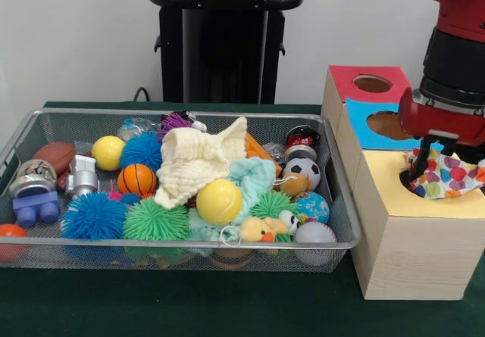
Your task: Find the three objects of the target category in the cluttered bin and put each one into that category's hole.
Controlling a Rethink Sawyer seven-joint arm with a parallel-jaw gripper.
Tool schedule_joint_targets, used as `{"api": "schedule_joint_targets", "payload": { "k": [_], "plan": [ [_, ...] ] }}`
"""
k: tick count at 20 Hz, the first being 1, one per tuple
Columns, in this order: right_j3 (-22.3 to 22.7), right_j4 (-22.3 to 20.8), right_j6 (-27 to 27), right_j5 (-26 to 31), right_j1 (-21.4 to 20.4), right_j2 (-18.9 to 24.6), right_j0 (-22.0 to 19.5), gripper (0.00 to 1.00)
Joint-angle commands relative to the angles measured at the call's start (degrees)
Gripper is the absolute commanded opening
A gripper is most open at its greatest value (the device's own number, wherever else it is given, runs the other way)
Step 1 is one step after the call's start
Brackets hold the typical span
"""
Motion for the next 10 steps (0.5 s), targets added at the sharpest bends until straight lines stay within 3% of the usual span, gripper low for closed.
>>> {"api": "schedule_joint_targets", "payload": {
  "k": [1,10],
  "plan": [
    [4.8,0.0,4.5,8.3,5.3,1.7,1.7,0.0],
    [2.9,-0.9,7.7,2.6,8.4,-1.2,3.9,0.0]
  ]
}}
